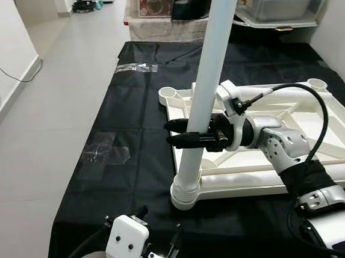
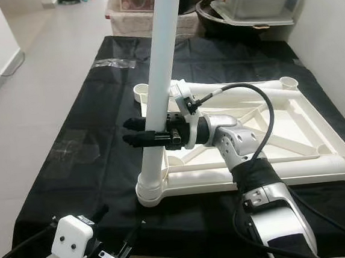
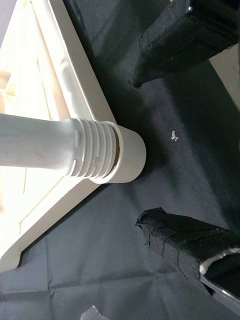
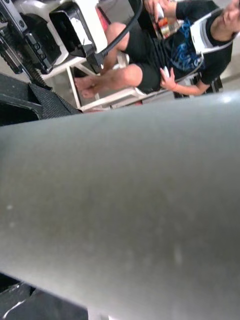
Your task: Building children table
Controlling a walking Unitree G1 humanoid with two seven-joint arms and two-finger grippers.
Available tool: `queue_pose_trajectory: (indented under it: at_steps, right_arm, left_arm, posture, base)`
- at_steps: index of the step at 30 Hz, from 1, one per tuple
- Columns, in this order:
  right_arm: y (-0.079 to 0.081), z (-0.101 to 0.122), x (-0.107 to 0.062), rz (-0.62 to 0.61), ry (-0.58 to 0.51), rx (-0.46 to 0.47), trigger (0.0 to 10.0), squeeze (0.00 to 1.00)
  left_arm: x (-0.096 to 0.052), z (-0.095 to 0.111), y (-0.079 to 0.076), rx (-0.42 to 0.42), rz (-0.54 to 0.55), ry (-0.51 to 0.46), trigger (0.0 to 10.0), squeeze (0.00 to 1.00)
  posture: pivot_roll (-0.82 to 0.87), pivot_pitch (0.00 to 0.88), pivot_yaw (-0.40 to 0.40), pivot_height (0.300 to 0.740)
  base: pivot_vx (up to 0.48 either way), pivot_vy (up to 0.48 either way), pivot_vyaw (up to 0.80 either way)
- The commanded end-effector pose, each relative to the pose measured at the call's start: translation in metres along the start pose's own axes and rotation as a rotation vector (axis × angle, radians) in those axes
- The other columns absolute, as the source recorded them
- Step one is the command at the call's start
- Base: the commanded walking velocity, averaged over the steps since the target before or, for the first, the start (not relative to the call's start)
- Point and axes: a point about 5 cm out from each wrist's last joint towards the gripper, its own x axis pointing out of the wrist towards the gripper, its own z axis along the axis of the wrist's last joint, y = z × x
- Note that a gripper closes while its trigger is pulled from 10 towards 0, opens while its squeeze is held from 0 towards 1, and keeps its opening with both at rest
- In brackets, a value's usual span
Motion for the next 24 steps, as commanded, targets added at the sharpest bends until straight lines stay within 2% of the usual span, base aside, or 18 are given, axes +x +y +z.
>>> queue_pose_trajectory:
  at_steps: [1, 8, 12, 19, 24]
  right_arm:
    - [0.001, -0.017, 0.0, 0.009, 0.084, 0.05, 10.0, 0.0]
    - [0.004, -0.021, 0.003, 0.029, 0.15, -0.007, 10.0, 0.0]
    - [0.008, -0.018, 0.007, 0.046, 0.212, -0.09, 10.0, 0.0]
    - [0.017, -0.013, 0.011, 0.07, 0.223, -0.139, 10.0, 0.0]
    - [0.019, -0.017, 0.012, 0.021, 0.232, -0.151, 10.0, 0.0]
  left_arm:
    - [-0.002, 0.001, -0.002, 0.005, -0.005, 0.006, 10.0, 0.0]
    - [-0.001, 0.002, -0.002, 0.008, -0.007, 0.003, 10.0, 0.0]
    - [0.0, 0.001, -0.002, 0.011, -0.009, 0.004, 10.0, 0.0]
    - [0.001, 0.0, -0.001, 0.016, -0.013, 0.003, 10.0, 0.0]
    - [0.002, 0.0, -0.001, 0.019, -0.013, 0.0, 10.0, 0.0]
  posture:
    - [0.15, 0.202, -0.093, 0.74]
    - [0.14, 0.205, -0.092, 0.74]
    - [0.14, 0.204, -0.091, 0.74]
    - [0.13, 0.201, -0.09, 0.74]
    - [0.13, 0.197, -0.087, 0.74]
  base:
    - [0.0, 0.0, 0.0]
    - [0.0, 0.0, 0.0]
    - [0.0, 0.0, 0.0]
    - [0.0, 0.0, 0.0]
    - [0.0, 0.0, 0.0]
